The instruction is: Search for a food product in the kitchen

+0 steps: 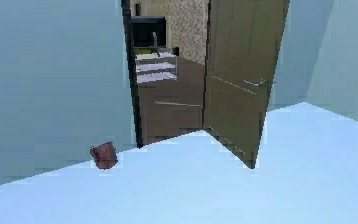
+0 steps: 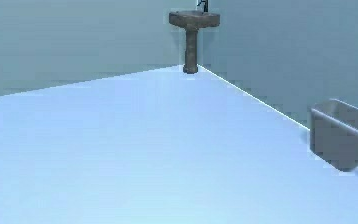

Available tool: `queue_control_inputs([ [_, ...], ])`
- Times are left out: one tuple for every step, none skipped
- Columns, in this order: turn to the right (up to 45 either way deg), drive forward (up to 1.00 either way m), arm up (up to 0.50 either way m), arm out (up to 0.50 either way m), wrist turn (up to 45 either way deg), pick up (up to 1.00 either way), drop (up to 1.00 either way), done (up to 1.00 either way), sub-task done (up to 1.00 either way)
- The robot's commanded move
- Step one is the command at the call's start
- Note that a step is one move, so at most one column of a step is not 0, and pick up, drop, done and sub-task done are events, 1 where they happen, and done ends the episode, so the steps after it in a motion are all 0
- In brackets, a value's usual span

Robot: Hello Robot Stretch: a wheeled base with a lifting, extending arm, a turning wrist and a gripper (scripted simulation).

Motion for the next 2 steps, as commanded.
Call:
queue_control_inputs([
  [0.0, 1.0, 0.0, 0.0, 0.0, 0.0, 0.0, 0.0, 0.0],
  [-3.0, 0.0, 0.0, 0.0, 0.0, 0.0, 0.0, 0.0, 0.0],
])
